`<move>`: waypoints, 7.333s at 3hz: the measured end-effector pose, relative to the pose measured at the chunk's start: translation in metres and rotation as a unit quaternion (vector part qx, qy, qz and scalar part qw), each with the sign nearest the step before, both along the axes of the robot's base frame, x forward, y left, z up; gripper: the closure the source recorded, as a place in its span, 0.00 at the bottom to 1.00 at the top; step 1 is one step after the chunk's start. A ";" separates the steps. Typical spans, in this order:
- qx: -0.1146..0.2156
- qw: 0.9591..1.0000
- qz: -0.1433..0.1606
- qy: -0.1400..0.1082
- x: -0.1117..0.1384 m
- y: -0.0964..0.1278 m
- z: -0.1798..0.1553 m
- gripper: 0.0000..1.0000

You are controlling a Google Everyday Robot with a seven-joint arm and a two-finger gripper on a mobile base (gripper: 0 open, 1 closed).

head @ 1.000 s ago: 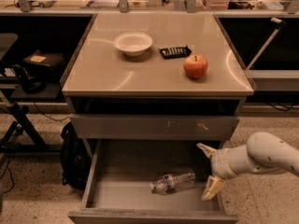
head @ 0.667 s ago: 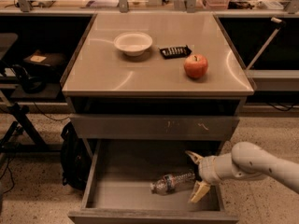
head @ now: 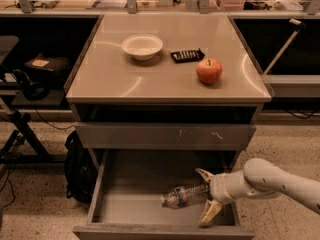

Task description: Pick water bottle from middle drawer and place on counter

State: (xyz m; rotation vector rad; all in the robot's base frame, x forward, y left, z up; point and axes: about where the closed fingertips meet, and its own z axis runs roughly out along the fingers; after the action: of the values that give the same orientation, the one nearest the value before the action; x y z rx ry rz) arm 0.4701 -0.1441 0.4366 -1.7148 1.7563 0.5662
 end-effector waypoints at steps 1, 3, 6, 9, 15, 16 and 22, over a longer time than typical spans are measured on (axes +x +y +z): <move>-0.019 1.000 0.004 -0.002 0.021 0.017 -0.017 0.00; -0.015 1.000 0.019 0.005 0.051 0.063 -0.039 0.00; -0.015 1.000 0.019 0.005 0.051 0.063 -0.039 0.65; 0.001 0.999 -0.021 -0.024 0.053 0.051 0.023 1.00; -0.037 0.978 -0.039 -0.201 0.077 -0.030 0.404 1.00; -0.090 0.958 -0.010 -0.272 0.077 0.003 0.517 1.00; 0.023 0.972 0.190 -0.134 0.228 0.197 0.417 0.81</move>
Offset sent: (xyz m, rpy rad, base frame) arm 0.0926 0.1050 -0.0660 -0.0226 0.0206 0.0469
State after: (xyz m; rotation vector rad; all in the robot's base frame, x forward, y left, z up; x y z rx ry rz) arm 0.6978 0.0526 0.8532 -2.0044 1.2281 0.5009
